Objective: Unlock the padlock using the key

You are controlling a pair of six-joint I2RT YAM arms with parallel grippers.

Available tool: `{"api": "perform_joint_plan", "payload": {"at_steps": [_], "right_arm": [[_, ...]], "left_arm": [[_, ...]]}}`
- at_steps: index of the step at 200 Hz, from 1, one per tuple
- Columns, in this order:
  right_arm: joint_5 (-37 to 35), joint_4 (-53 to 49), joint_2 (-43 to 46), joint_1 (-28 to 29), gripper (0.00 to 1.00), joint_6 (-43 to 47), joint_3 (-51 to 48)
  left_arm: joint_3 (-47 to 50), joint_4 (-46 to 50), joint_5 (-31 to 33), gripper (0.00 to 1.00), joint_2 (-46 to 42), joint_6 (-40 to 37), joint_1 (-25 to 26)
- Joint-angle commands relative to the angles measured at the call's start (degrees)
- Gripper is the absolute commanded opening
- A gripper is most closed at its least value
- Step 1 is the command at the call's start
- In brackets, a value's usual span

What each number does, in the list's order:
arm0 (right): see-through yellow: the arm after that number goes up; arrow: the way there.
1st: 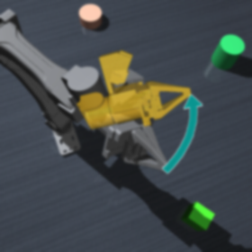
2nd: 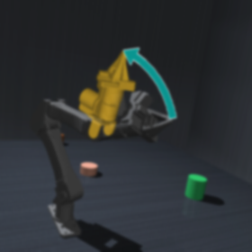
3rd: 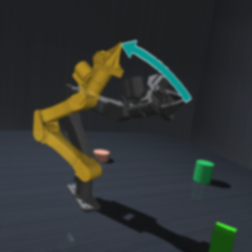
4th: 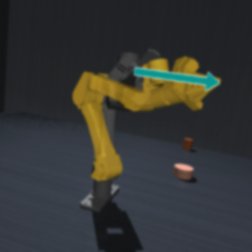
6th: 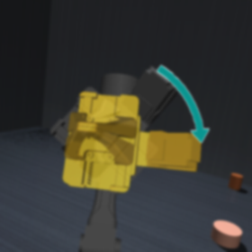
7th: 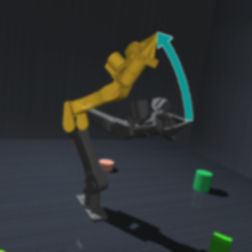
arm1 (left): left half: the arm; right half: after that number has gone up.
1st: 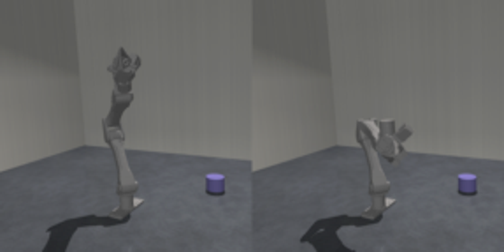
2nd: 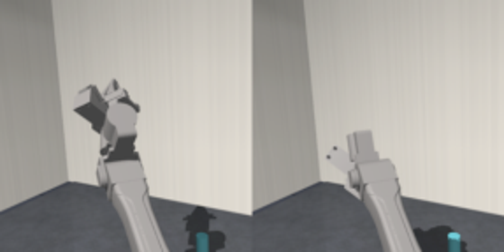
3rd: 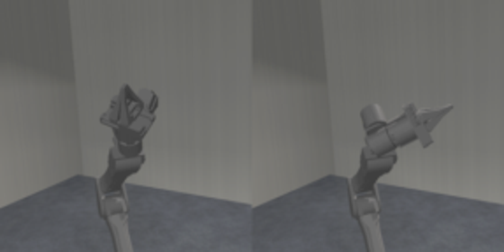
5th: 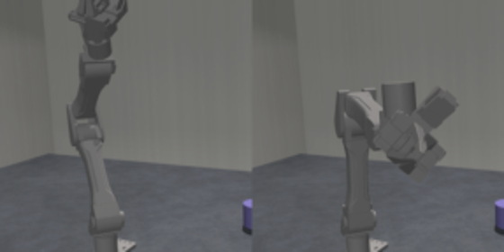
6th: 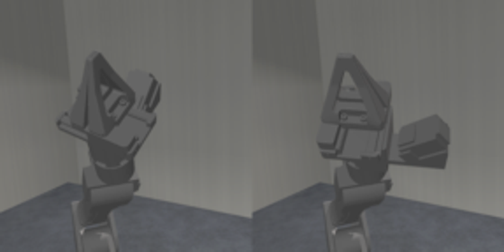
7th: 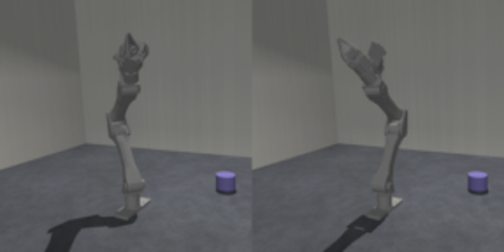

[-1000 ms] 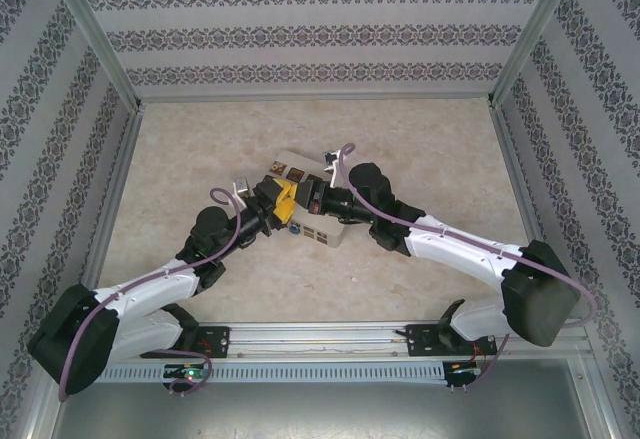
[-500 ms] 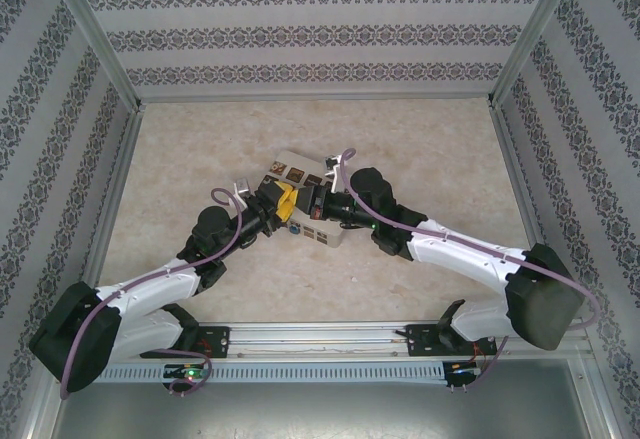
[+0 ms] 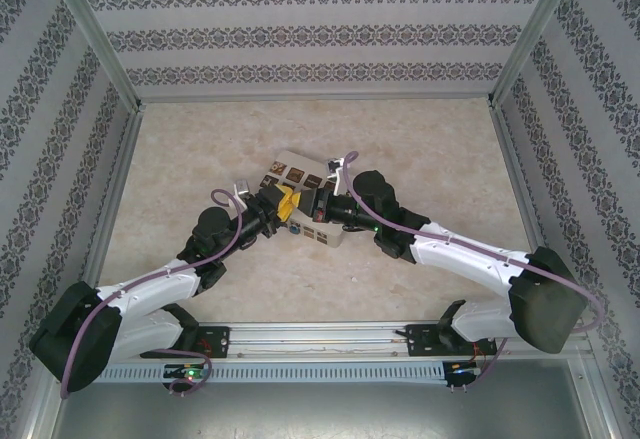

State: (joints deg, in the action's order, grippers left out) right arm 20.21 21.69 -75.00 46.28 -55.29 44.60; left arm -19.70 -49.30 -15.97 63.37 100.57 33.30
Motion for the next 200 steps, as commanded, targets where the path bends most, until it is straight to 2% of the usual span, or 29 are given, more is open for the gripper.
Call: {"api": "perform_joint_plan", "payload": {"at_steps": [1, 55, 200], "right_arm": [[-0.78, 1.55, 1.81, -0.05, 0.00, 0.91, -0.87], [-0.79, 1.51, 2.51, -0.13, 0.00, 0.94, -1.44], [-0.96, 0.81, 3.63, -0.23, 0.00, 1.36, -1.97]], "left_arm": [[0.59, -0.66, 0.84, 0.28, 0.18, -0.91, 0.71], [0.79, -0.41, 0.84, 0.20, 0.25, -1.08, 0.72], [0.90, 0.17, 0.97, 0.08, 0.21, -1.50, 0.71]]}}
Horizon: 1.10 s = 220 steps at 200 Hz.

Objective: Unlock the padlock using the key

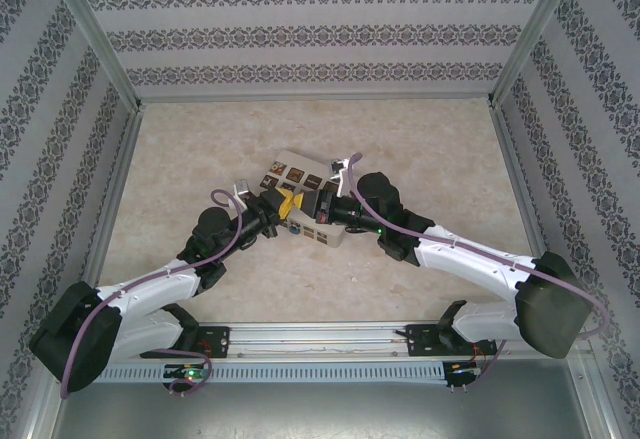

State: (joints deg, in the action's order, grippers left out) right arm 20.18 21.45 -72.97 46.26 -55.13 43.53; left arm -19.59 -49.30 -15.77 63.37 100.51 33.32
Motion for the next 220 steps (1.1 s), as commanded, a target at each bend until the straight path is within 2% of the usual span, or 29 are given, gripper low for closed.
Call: {"api": "perform_joint_plan", "payload": {"at_steps": [1, 31, 57, 75, 98, 123, 149, 192, 220], "right_arm": [[-0.94, 1.05, 1.60, -0.21, 0.00, 1.23, -0.90], [-1.11, 0.88, 2.13, -0.38, 0.00, 1.25, -1.21], [-1.38, 0.43, 3.06, -0.96, 0.00, 1.77, -2.15], [-1.38, 0.52, 4.28, -1.92, 0.09, 2.29, -3.49], [-0.24, 0.87, 6.50, -3.44, 0.19, 3.89, -5.52], [2.90, 4.74, 9.04, -5.10, 0.31, 4.95, -8.34], [6.23, 9.96, 10.95, -6.12, 0.42, 4.85, -10.67], [10.58, 20.10, 10.00, -5.51, 0.59, 3.06, -12.39], [12.23, 25.15, 6.96, -3.79, 0.60, 2.19, -11.70]], "left_arm": [[0.79, 0.17, 0.76, 0.08, 0.19, -1.45, 0.69], [0.79, 0.69, 0.92, 0.05, -0.01, -2.48, 0.69], [0.04, -0.71, 0.96, 0.03, -0.82, -9.19, 0.69], [-1.87, 1.70, -0.34, 0.00, -1.99, -15.91, 0.69], [-6.24, 12.14, -3.13, 0.00, -4.54, -26.70, 0.69], [-10.01, 23.05, -5.17, 0.00, -7.92, -38.66, 0.69], [-10.92, 28.03, -6.76, 0.00, -10.66, -47.07, 0.78], [-13.13, 31.78, -8.16, 0.00, -11.96, -51.99, 1.31], [-13.28, 29.79, -8.40, 0.00, -11.35, -51.50, 1.53]]}}
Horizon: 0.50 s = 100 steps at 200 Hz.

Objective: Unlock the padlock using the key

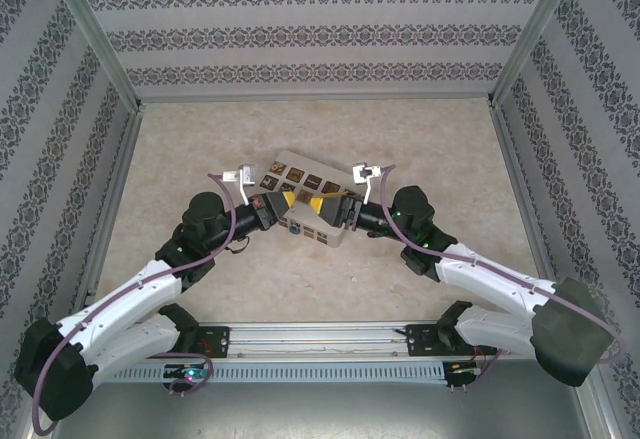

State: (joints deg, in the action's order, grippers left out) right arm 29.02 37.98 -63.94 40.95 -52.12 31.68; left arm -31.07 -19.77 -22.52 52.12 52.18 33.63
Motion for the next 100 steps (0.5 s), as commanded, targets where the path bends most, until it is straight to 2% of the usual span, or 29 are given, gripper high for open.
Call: {"api": "perform_joint_plan", "payload": {"at_steps": [1, 27, 100], "right_arm": [[3.41, 8.79, -2.19, 1.64, 0.60, -0.81, 0.19], [3.47, 10.18, -4.44, 2.60, 0.60, -0.62, 0.66], [3.76, 10.93, -7.96, 2.98, 0.49, -0.48, 0.05]], "left_arm": [[-1.80, 0.17, -1.65, 0.00, 0.00, -3.07, 1.24], [-1.21, -1.95, -1.82, 0.00, 0.33, -1.78, 1.27], [-1.36, -2.03, -1.21, 0.00, 0.11, -1.38, 1.27]]}}
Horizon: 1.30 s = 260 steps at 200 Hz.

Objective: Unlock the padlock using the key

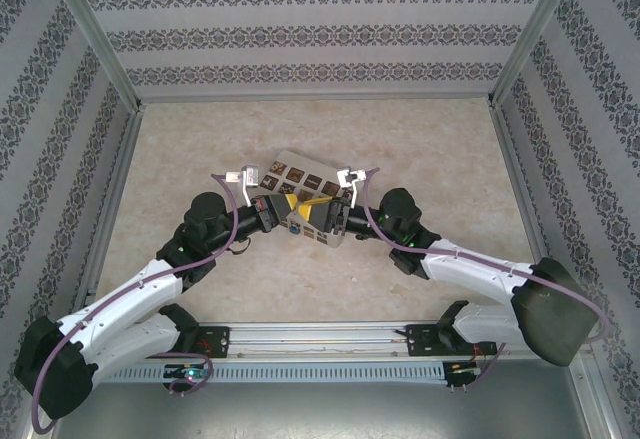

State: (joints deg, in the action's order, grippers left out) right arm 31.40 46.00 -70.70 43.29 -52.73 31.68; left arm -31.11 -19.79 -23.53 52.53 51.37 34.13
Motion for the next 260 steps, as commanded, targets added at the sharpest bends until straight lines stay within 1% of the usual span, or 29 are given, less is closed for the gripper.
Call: {"api": "perform_joint_plan", "payload": {"at_steps": [1, 30, 143, 171, 219, 227, 247, 256, 260], "right_arm": [[1.42, 2.94, -1.29, 0.65, 0.49, 0.15, 0.09], [2.26, 3.46, -3.16, 0.75, 0.43, 0.01, 0.78], [3.56, 4.98, -6.28, 1.35, 0.28, -0.88, 3.54], [3.75, 5.20, -6.79, 1.36, 0.21, -1.05, 4.09], [3.07, 5.24, -6.48, 1.12, 0.01, -1.16, 3.35], [2.89, 5.15, -6.30, 0.93, 0.00, -1.17, 3.01], [2.21, 4.36, -5.45, 0.25, 0.00, -0.87, 1.97], [1.93, 3.24, -4.94, -0.09, 0.00, -0.37, 1.43], [1.84, 2.52, -4.66, -0.23, 0.00, 0.06, 1.33]], "left_arm": [[-1.32, -2.00, -0.20, 0.00, -0.27, -0.53, 0.76], [-1.10, -2.26, -0.20, 0.00, -0.13, -0.35, 0.76], [-1.14, -3.58, -1.95, 0.00, 0.75, 0.13, 0.75], [-0.99, -3.81, -1.99, 0.00, 0.82, 0.33, 0.76], [-0.50, -4.67, -1.91, 0.00, 0.65, 0.66, 0.77], [-0.42, -4.58, -1.78, 0.06, 0.51, 0.66, 0.76], [-0.62, -2.62, -0.86, 0.29, -0.65, -0.35, 0.77], [-0.86, -0.68, 0.16, 0.38, -1.69, -1.33, 0.76], [-0.92, 0.31, 0.69, 0.40, -2.26, -1.82, 0.76]]}}
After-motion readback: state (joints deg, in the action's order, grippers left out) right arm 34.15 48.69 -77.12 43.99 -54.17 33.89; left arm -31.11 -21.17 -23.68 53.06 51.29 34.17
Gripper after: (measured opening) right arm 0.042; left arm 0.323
